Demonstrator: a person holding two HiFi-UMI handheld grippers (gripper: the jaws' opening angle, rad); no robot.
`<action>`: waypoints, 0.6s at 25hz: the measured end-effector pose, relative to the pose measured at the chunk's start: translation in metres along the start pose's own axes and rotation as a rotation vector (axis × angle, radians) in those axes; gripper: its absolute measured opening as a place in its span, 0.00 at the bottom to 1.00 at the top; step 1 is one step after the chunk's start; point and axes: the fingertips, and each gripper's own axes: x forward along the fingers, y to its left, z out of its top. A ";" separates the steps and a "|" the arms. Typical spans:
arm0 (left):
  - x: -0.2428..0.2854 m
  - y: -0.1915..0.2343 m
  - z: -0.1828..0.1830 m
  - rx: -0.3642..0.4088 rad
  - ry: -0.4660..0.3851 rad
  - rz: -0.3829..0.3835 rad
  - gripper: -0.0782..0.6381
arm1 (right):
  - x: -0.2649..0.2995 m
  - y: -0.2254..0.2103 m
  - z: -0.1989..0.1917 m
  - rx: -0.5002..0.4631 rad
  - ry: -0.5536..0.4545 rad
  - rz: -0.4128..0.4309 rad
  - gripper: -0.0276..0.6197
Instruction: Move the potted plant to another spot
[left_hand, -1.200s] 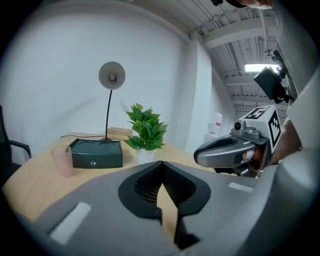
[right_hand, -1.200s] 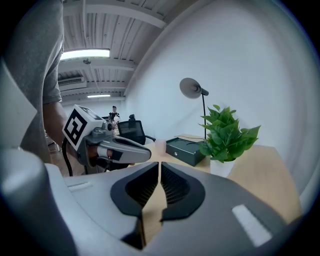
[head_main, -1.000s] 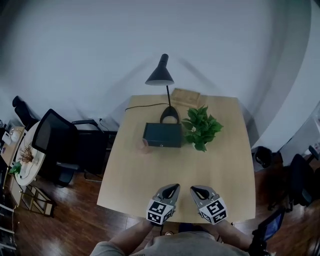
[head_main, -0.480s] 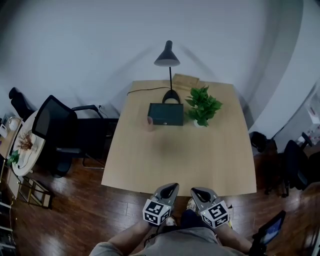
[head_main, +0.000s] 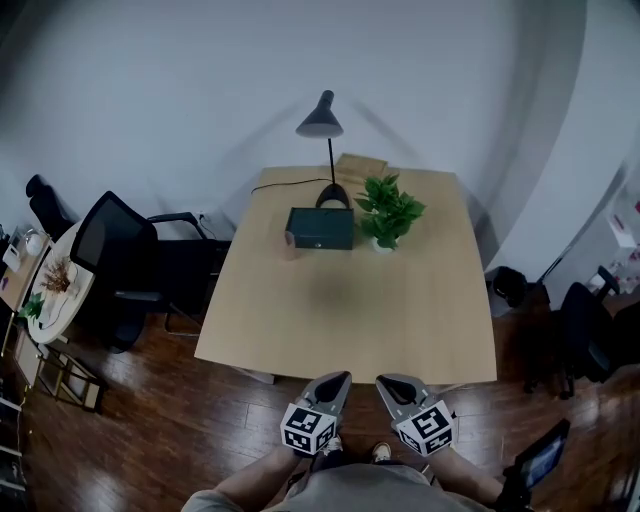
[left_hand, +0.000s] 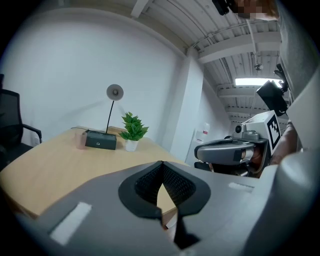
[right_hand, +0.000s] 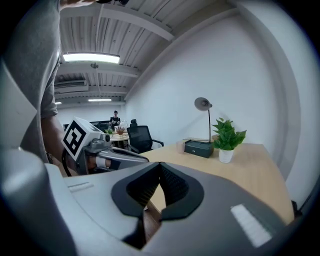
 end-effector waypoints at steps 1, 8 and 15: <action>0.002 -0.009 -0.002 -0.007 0.000 0.006 0.11 | -0.009 -0.005 -0.003 0.000 0.000 -0.001 0.05; 0.012 -0.058 -0.013 -0.035 -0.002 0.029 0.11 | -0.061 -0.022 -0.029 0.018 0.011 0.000 0.05; 0.014 -0.089 -0.007 0.006 -0.008 -0.037 0.11 | -0.082 -0.020 -0.022 0.012 -0.009 -0.031 0.05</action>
